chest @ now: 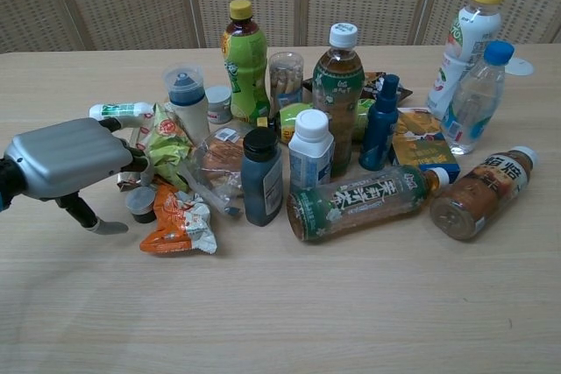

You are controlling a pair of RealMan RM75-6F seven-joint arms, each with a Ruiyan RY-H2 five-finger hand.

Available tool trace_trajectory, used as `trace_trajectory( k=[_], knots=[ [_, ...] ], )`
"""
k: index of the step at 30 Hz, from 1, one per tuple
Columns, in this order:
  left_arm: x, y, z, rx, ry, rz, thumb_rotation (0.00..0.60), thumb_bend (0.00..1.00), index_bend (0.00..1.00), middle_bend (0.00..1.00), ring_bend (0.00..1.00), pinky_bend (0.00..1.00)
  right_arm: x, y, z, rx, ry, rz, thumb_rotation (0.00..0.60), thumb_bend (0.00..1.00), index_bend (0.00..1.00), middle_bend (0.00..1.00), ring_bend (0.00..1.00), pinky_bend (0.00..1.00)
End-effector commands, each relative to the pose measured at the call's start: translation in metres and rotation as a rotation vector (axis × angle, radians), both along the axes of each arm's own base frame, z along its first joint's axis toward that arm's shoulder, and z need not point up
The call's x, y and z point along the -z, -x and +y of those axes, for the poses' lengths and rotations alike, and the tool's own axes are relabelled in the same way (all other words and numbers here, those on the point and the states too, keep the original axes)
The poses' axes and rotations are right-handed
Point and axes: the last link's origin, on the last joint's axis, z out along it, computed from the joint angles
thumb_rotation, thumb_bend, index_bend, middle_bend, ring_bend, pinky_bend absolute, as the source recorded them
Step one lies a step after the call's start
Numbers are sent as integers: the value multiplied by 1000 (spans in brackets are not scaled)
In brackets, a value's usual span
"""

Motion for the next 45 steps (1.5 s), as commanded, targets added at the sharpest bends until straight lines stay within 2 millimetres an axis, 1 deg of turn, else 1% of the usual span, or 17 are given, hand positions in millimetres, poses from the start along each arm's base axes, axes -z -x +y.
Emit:
trace_trajectory(
  k=[1,7,12,14,18,28,36,44,45],
  knots=[
    [2,0,-1,3,4,-1,361,246,340,375,417,63,0,0,0,1,0,0,512,27,0,0,0,0],
    [5,-2,-2,11,0,-7,364,248,341,380,419,69,0,0,1,4,0,0,512,27,0,0,0,0],
    [8,-2,-5,17,10,-11,362,248,380,393,430,77,-1,0,2,3,3,1,511,27,0,0,0,0],
    [9,-3,-7,25,22,-10,370,251,395,403,436,80,-1,1,3,5,5,1,513,27,0,0,0,0],
    [9,-4,-10,36,37,-26,407,248,440,434,456,98,-2,1,3,8,6,1,514,25,0,0,0,0],
    [7,-2,-15,39,49,-35,413,246,439,444,463,105,-2,0,3,5,7,-2,512,25,0,0,0,0],
    [8,1,-18,35,60,-33,469,248,447,451,469,117,-3,-1,5,6,13,1,515,26,0,0,0,0],
    [11,1,-20,31,67,-52,575,252,515,498,505,147,-4,-1,6,7,14,4,513,26,0,0,0,0],
    [11,1,-20,31,65,-56,590,251,536,511,513,153,-4,-1,6,7,15,4,513,26,0,0,0,0]
  ],
)
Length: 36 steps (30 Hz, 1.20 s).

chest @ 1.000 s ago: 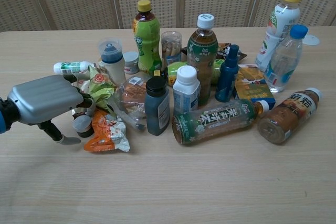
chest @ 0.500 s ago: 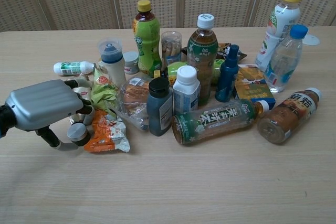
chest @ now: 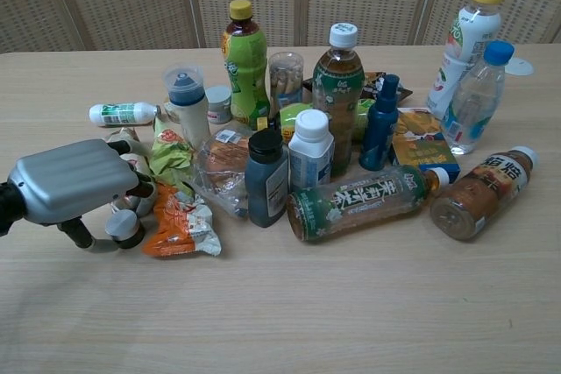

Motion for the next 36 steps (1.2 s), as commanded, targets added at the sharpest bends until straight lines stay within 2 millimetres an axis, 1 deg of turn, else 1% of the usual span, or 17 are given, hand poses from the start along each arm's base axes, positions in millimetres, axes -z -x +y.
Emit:
trace_trajectory(
  k=[1,4,7,15,21,28,36],
  knots=[
    [-1,0,0,-1,-4,-9,599,249,557,525,520,160,-1,0,0,1,1,-1,513,26,0,0,0,0],
    [-3,0,3,-9,-14,-23,600,246,592,544,532,172,0,0,1,1,2,-2,510,26,0,0,0,0],
    [-9,-1,6,-12,-27,-36,600,246,607,552,537,177,0,1,1,2,2,-2,514,27,0,0,0,0],
    [-34,-9,13,-47,-53,-104,600,245,608,554,537,191,2,0,-2,-2,-7,-6,510,27,0,0,0,0],
    [-55,-23,18,-50,-78,-170,600,245,608,553,537,195,6,-1,-5,-8,-16,-11,510,27,0,0,0,0],
    [-92,-42,32,-54,-153,-257,600,245,607,555,538,196,14,-2,-9,-18,-35,-28,512,26,0,0,0,0],
    [-147,-69,51,-62,-259,-375,600,244,607,552,539,199,20,-2,-11,-28,-50,-40,516,26,0,0,0,0]
  ],
)
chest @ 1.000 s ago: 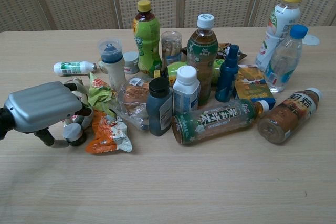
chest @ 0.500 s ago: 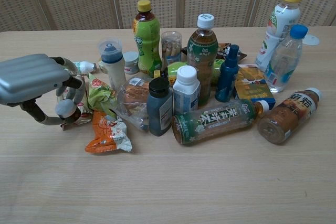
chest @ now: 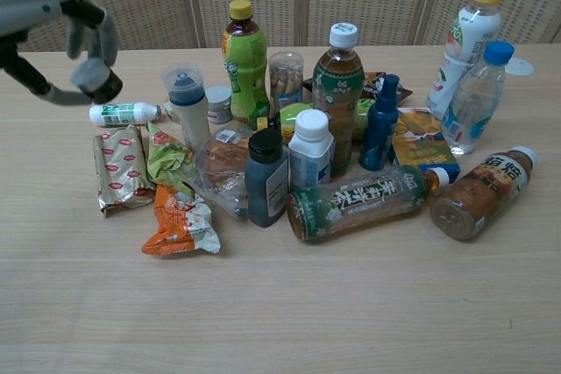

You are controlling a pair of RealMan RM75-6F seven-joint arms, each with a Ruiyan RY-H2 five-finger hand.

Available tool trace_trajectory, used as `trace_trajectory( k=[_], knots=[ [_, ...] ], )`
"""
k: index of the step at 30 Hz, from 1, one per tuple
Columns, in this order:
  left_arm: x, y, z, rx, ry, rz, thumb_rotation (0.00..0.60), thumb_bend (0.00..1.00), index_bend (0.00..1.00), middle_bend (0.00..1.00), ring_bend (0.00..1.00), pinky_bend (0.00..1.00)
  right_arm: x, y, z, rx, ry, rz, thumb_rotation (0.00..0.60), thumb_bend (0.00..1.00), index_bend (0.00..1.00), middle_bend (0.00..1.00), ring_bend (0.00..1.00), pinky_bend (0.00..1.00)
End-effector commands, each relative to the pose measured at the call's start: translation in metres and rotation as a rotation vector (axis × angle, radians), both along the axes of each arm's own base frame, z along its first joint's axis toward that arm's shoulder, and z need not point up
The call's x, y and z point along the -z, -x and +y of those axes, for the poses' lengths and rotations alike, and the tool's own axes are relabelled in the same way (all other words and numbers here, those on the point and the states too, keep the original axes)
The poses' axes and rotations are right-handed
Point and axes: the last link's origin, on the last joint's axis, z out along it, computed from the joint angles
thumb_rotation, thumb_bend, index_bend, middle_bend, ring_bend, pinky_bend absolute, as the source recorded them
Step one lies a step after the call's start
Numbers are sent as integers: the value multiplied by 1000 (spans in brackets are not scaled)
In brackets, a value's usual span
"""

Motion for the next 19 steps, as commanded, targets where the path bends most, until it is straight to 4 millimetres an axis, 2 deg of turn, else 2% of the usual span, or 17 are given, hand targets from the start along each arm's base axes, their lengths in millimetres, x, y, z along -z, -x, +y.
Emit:
trace_trajectory(
  k=[1,11,15,19],
  knots=[
    [-25,-13,9,-7,-49,-67,600,244,608,551,538,202,1,0,0,-1,-3,-1,514,27,0,0,0,0],
    [-79,-46,29,12,-129,-208,600,246,609,546,538,214,7,-1,2,13,-11,-12,508,27,0,0,0,0],
    [-92,-57,35,23,-146,-262,600,245,609,543,538,221,8,-2,1,17,-10,-14,513,26,0,0,0,0],
    [-96,-61,37,32,-151,-273,600,245,608,543,538,221,8,-3,-1,18,-14,-9,512,26,0,0,0,0]
  ],
)
